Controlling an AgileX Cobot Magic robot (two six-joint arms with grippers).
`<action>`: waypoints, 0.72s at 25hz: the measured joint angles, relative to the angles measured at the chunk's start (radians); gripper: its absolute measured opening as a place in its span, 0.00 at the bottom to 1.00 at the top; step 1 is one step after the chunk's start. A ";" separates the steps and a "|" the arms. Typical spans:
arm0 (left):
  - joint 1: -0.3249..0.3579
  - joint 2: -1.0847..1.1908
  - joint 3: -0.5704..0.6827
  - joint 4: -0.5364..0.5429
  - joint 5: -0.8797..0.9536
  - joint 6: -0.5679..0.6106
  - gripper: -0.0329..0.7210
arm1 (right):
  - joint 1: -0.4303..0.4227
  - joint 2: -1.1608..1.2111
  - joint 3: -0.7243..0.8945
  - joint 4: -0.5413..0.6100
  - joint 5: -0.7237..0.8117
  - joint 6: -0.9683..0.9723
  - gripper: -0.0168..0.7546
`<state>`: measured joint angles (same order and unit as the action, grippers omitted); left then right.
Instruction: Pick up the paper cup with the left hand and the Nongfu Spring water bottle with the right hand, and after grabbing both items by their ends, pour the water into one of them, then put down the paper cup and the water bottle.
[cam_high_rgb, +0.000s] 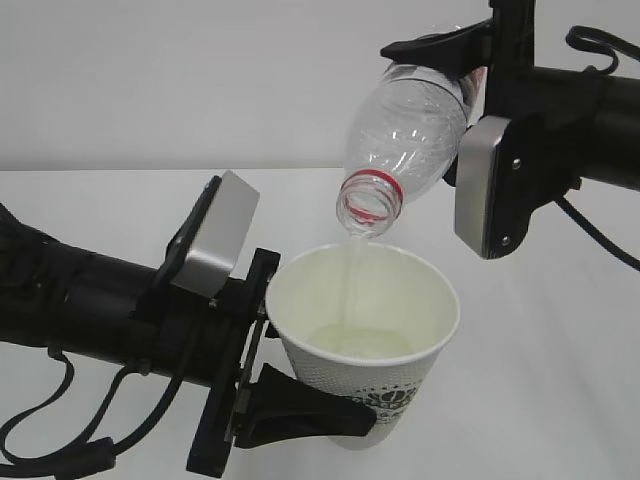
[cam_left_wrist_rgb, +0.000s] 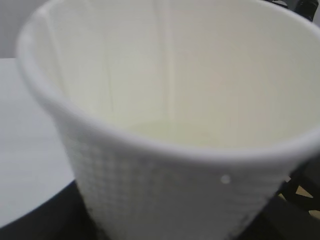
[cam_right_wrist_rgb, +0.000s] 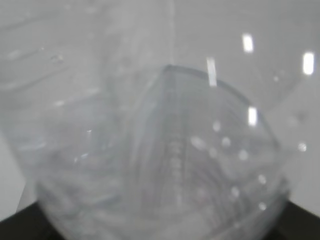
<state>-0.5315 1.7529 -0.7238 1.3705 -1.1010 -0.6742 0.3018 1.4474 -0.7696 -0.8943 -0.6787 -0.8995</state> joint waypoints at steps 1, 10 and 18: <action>0.000 0.000 0.000 0.000 0.000 0.000 0.68 | 0.000 0.000 0.000 0.000 0.000 0.000 0.66; 0.000 0.000 0.000 -0.002 0.000 0.000 0.68 | 0.000 -0.002 0.000 0.002 -0.002 0.000 0.66; 0.000 0.000 0.000 -0.002 0.000 0.000 0.68 | 0.000 -0.002 0.000 0.002 -0.002 0.000 0.66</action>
<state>-0.5315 1.7529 -0.7238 1.3686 -1.1010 -0.6742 0.3018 1.4457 -0.7696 -0.8920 -0.6806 -0.8995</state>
